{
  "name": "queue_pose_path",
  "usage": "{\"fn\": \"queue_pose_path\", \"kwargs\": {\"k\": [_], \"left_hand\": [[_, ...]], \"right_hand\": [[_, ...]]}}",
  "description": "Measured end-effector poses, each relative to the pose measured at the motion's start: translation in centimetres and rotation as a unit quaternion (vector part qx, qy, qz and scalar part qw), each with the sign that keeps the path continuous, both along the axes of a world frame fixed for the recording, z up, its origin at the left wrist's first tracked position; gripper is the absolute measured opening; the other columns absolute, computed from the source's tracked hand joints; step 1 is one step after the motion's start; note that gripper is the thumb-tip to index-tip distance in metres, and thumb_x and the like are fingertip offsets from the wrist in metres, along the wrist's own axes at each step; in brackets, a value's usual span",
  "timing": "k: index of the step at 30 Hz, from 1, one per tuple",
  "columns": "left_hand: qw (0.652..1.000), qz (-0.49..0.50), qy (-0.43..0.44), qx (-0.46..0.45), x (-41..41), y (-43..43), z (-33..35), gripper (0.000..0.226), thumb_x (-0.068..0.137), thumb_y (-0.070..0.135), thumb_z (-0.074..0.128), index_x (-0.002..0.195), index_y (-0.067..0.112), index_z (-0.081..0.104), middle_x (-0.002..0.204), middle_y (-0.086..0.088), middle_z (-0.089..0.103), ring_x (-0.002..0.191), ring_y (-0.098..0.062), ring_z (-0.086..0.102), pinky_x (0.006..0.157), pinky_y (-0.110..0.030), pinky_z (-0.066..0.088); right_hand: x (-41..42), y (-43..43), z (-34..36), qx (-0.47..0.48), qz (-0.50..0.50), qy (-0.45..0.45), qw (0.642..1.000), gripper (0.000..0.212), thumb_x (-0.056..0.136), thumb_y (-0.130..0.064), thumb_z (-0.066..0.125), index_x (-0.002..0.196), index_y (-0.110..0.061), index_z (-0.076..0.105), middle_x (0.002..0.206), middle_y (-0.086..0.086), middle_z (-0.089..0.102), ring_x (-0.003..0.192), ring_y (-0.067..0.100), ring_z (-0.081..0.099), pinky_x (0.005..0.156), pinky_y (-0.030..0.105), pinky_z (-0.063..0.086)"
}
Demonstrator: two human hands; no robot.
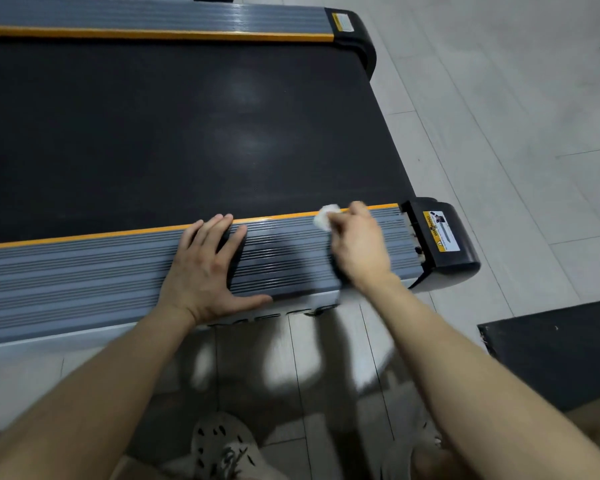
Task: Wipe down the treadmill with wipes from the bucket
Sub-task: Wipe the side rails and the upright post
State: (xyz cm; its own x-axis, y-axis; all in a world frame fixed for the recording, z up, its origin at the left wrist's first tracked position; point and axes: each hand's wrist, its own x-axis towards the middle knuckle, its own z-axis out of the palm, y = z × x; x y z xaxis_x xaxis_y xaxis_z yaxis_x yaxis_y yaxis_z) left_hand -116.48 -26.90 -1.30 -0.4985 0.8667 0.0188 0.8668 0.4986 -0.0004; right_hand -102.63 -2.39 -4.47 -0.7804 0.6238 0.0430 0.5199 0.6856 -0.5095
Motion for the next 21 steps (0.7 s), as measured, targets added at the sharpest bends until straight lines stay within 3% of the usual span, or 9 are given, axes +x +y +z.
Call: {"fn": "queue_pose_path", "kwargs": {"k": [4, 7, 9, 12, 15, 17, 19, 21], "left_hand": [[1.0, 0.002, 0.005, 0.001, 0.0, -0.1, -0.1, 0.129, 0.07, 0.104, 0.047, 0.16, 0.011, 0.044, 0.167, -0.017, 0.036, 0.158, -0.034, 0.03, 0.13, -0.057, 0.02], [1.0, -0.002, 0.005, 0.009, -0.1, -0.2, -0.4, 0.128, 0.07, 0.105, 0.047, 0.159, 0.012, 0.045, 0.167, -0.016, 0.036, 0.159, -0.033, 0.03, 0.13, -0.056, 0.02], [1.0, -0.003, 0.002, 0.007, -0.2, -0.2, -0.6, 0.129, 0.069, 0.105, 0.049, 0.16, 0.013, 0.045, 0.168, -0.015, 0.036, 0.159, -0.032, 0.03, 0.13, -0.055, 0.02], [1.0, -0.001, -0.004, -0.002, -0.4, -0.2, -0.5, 0.132, 0.066, 0.106, 0.05, 0.159, 0.013, 0.048, 0.167, -0.015, 0.039, 0.157, -0.032, 0.033, 0.13, -0.053, 0.02], [1.0, 0.007, -0.014, -0.017, -0.2, -0.2, 0.1, 0.135, 0.066, 0.109, 0.044, 0.159, 0.011, 0.047, 0.168, -0.017, 0.038, 0.158, -0.033, 0.032, 0.13, -0.052, 0.019], [0.998, 0.013, -0.029, -0.046, 0.0, -0.3, 0.7, 0.141, 0.064, 0.113, 0.035, 0.166, 0.015, 0.035, 0.174, -0.014, 0.025, 0.163, -0.03, 0.019, 0.133, -0.05, 0.011], [0.995, 0.018, -0.054, -0.085, 0.0, -0.6, 1.6, 0.142, 0.065, 0.112, 0.035, 0.171, 0.019, 0.014, 0.179, -0.011, 0.005, 0.166, -0.026, 0.0, 0.134, -0.049, 0.003], [0.988, -0.002, -0.067, -0.141, -0.1, -1.4, 2.9, 0.132, 0.077, 0.098, 0.053, 0.172, 0.022, 0.001, 0.179, -0.01, -0.005, 0.166, -0.026, -0.007, 0.135, -0.047, 0.002]], "right_hand": [[5.8, 6.1, 0.2, -0.001, -0.163, -0.044, 0.986, 0.017, 0.092, -0.004, 0.053, 0.078, -0.009, 0.061, 0.09, 0.005, 0.044, 0.081, 0.035, 0.054, 0.058, 0.035, 0.025], [4.4, 2.8, 0.1, 0.005, -0.199, -0.023, 0.98, 0.021, 0.1, -0.01, 0.054, 0.089, -0.009, 0.072, 0.097, 0.007, 0.046, 0.082, 0.032, 0.053, 0.066, 0.035, 0.033], [1.9, -2.3, 0.2, -0.001, -0.137, 0.01, 0.991, 0.021, 0.1, -0.01, 0.056, 0.105, -0.012, 0.076, 0.1, 0.007, 0.049, 0.082, 0.03, 0.055, 0.073, 0.038, 0.041], [-0.4, -9.6, 0.7, -0.03, 0.033, 0.045, 0.998, 0.014, 0.099, -0.013, 0.058, 0.099, -0.014, 0.072, 0.093, 0.001, 0.044, 0.076, 0.025, 0.052, 0.071, 0.041, 0.047], [0.9, -9.7, 1.3, -0.025, 0.129, 0.045, 0.99, 0.016, 0.102, -0.017, 0.059, 0.105, -0.019, 0.075, 0.092, -0.001, 0.045, 0.078, 0.025, 0.055, 0.068, 0.039, 0.047], [3.6, -6.9, 0.9, 0.001, 0.148, 0.029, 0.989, 0.021, 0.101, -0.015, 0.064, 0.113, -0.022, 0.079, 0.092, -0.002, 0.047, 0.08, 0.025, 0.057, 0.069, 0.034, 0.043], [6.6, -3.2, 0.5, 0.024, 0.072, 0.002, 0.997, 0.017, 0.098, -0.012, 0.067, 0.107, -0.02, 0.08, 0.089, -0.002, 0.046, 0.079, 0.027, 0.056, 0.068, 0.034, 0.042], [8.9, -0.9, 0.6, 0.014, -0.075, -0.021, 0.997, 0.014, 0.097, -0.012, 0.064, 0.099, -0.017, 0.077, 0.09, 0.003, 0.046, 0.081, 0.032, 0.057, 0.068, 0.035, 0.04]]}}
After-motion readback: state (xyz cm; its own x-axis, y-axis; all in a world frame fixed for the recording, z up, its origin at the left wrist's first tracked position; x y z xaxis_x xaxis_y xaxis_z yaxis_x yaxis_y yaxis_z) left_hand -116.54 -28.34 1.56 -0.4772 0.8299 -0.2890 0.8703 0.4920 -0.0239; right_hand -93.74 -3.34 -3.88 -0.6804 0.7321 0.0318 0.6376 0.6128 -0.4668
